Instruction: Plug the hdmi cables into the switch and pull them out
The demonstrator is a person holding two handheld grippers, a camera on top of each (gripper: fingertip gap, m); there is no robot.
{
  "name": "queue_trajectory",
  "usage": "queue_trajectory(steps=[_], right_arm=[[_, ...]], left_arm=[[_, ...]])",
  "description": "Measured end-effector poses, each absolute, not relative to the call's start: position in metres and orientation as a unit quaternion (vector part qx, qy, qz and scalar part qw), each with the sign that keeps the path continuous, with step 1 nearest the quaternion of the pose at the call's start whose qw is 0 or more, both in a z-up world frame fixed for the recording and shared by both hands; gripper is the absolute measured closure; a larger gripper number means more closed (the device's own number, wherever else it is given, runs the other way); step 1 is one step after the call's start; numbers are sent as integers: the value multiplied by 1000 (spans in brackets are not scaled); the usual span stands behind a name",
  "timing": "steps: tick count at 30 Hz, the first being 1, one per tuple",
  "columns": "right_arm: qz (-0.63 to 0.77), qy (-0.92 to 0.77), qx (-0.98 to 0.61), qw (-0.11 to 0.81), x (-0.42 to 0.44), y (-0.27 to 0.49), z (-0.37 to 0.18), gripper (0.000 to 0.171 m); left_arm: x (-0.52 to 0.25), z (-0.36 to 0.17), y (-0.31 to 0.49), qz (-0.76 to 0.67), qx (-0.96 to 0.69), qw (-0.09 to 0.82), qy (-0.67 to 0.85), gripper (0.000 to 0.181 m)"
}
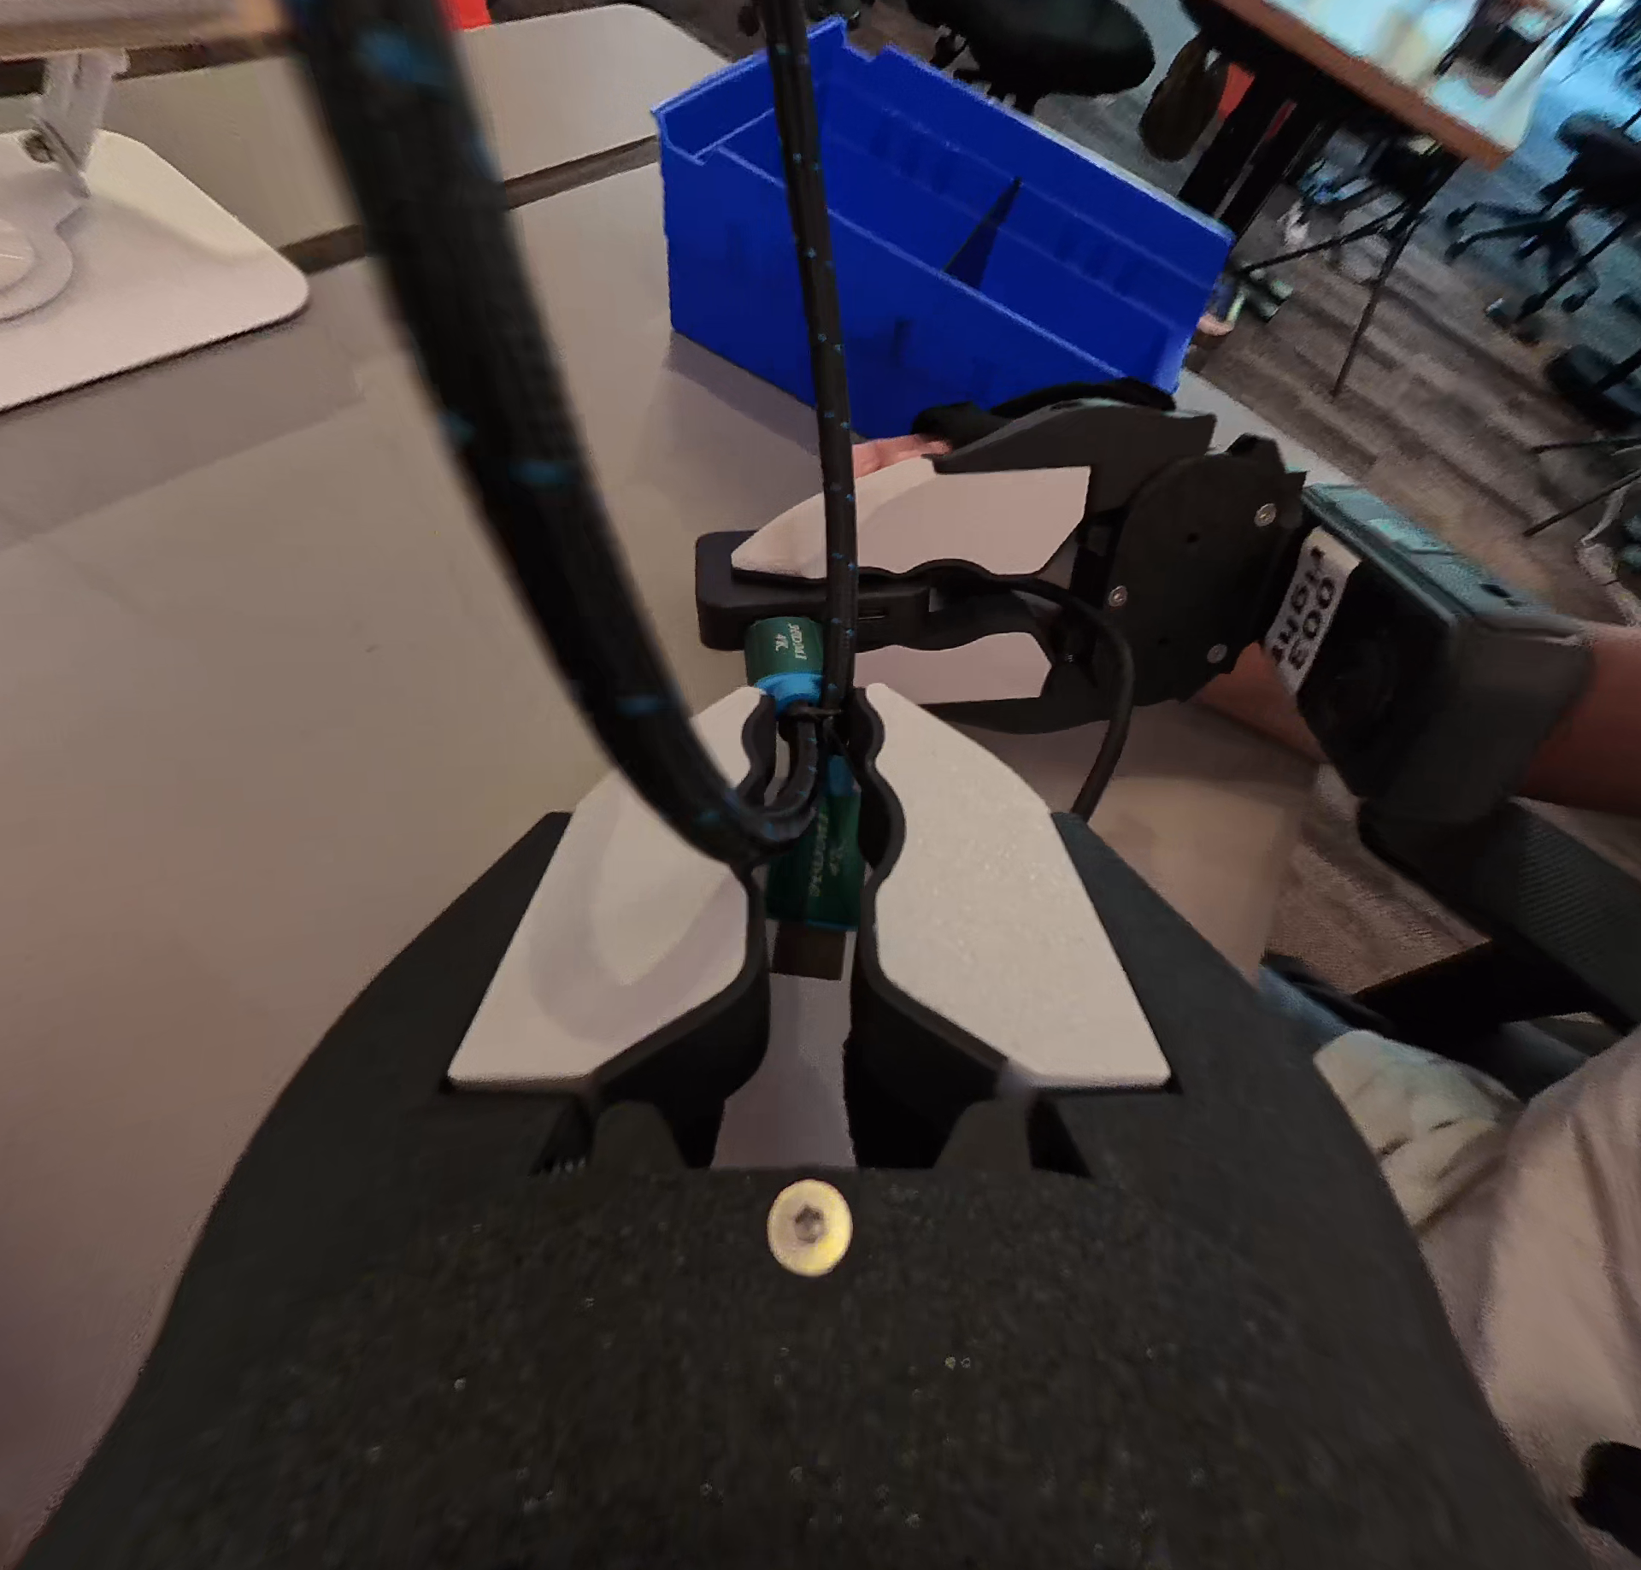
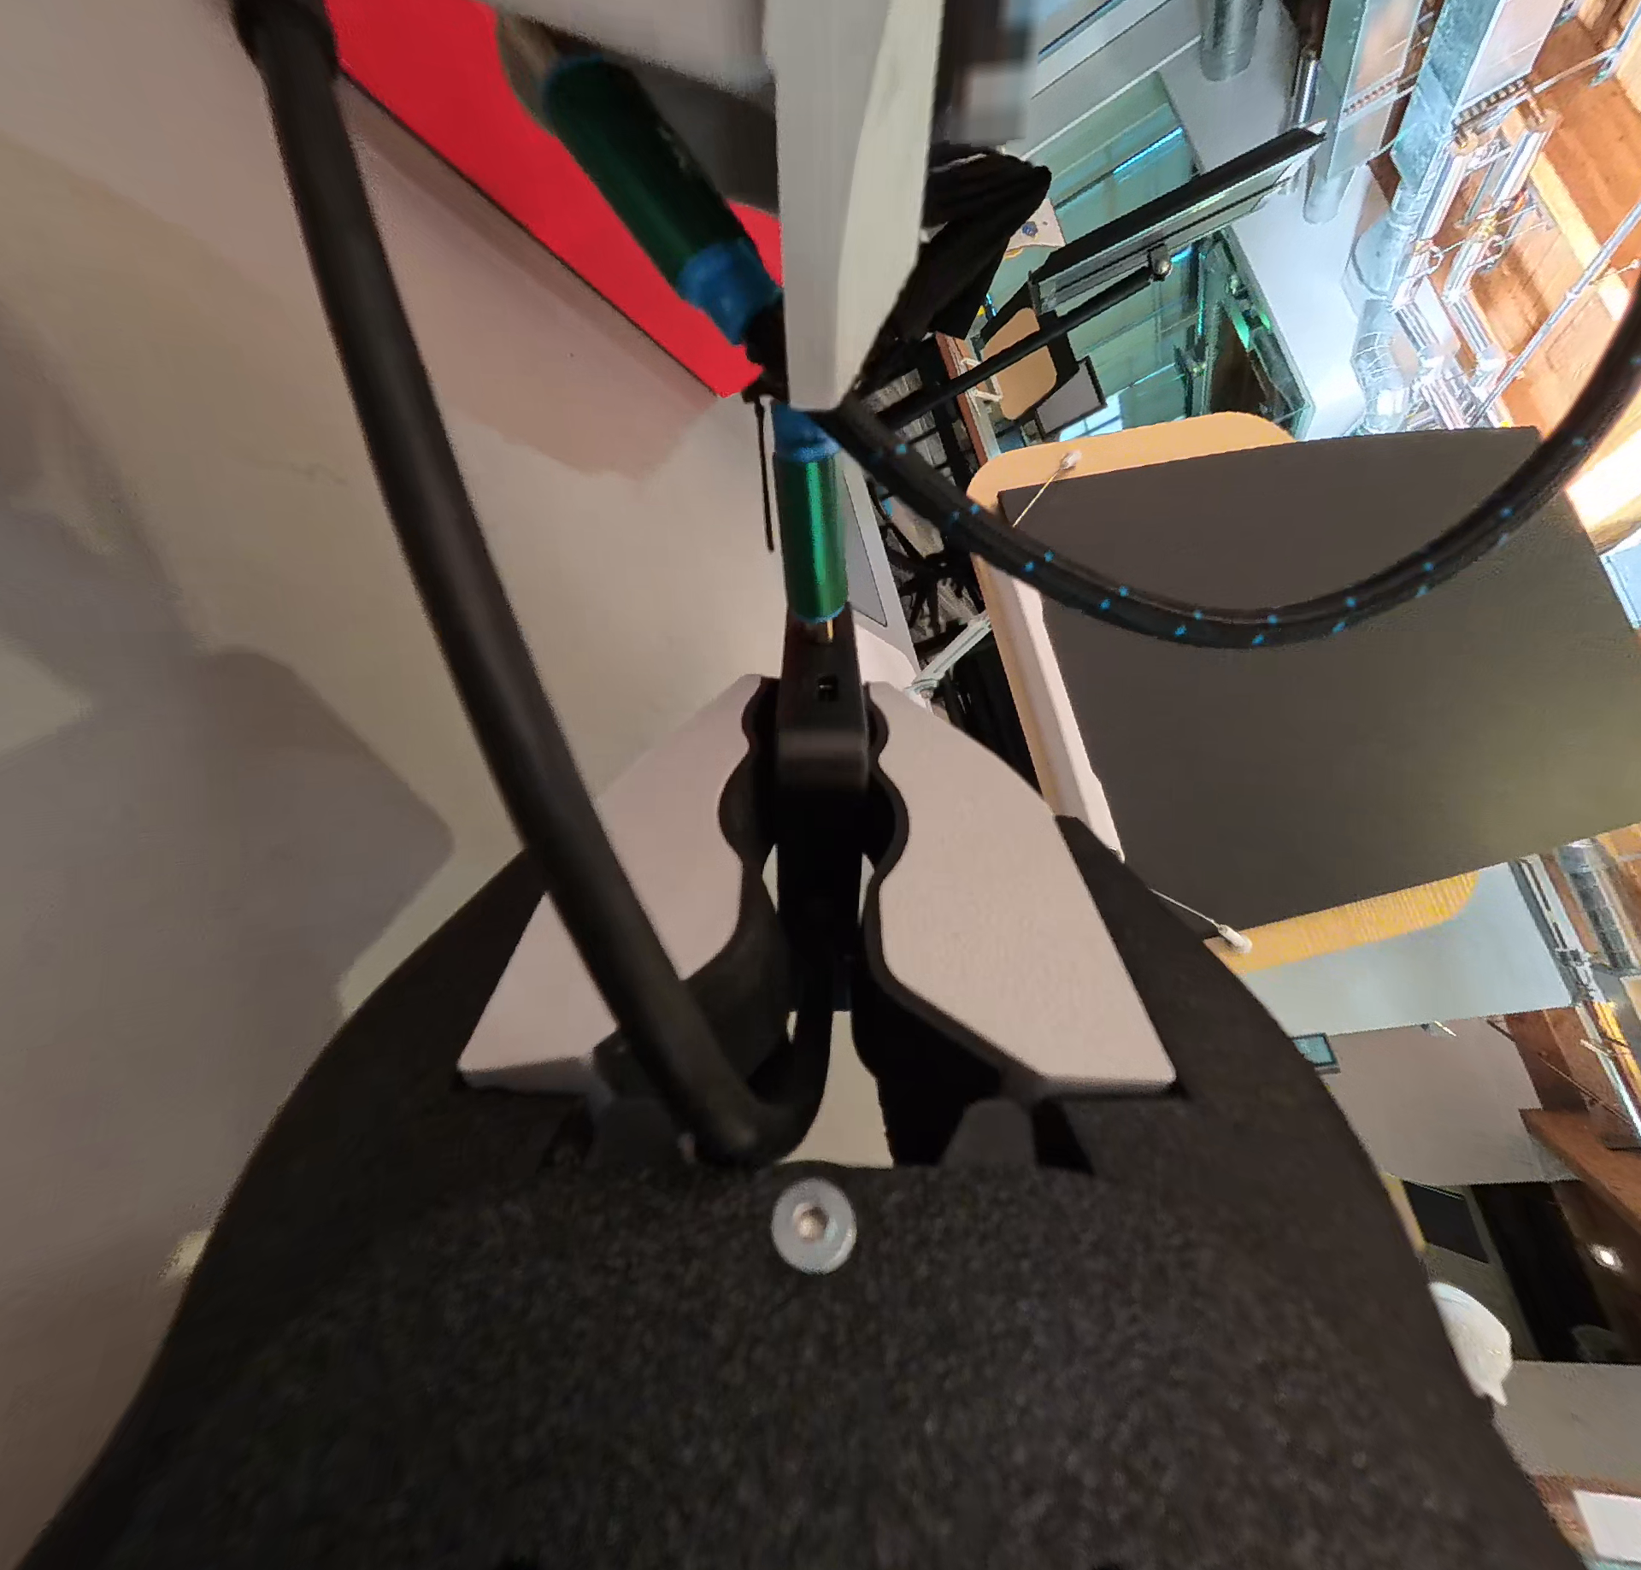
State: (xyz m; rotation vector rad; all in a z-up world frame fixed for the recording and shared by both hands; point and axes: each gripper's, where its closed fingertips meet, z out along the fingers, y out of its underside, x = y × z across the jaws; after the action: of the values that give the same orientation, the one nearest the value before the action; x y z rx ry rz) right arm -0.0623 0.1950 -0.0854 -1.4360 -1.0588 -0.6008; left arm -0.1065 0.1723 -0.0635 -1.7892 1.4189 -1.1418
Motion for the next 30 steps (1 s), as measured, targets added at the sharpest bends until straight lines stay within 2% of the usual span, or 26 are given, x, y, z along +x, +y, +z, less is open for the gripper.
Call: queue_trajectory(steps=[6, 10, 22, 26, 30], right_arm=[[-271, -464, -619, 573, -62, 197, -91, 158], [-248, -462, -621, 583, -71, 195, -91, 158], [-236, -437, -640, 586, -66, 197, -89, 158], [-250, -447, -641, 572, -63, 200, -94, 157], [-188, -430, -660, 586, -64, 206, -95, 156]], left_arm=[[-105, -67, 178, -401, -682, 318, 522, 166], [-105, -55, 182, -433, -690, 292, 502, 166], [-99, -58, 182, -403, -677, 364, 497, 166], [-98, -64, 186, -416, -683, 341, 494, 166], [-98, -58, 188, -430, -671, 342, 499, 165]])
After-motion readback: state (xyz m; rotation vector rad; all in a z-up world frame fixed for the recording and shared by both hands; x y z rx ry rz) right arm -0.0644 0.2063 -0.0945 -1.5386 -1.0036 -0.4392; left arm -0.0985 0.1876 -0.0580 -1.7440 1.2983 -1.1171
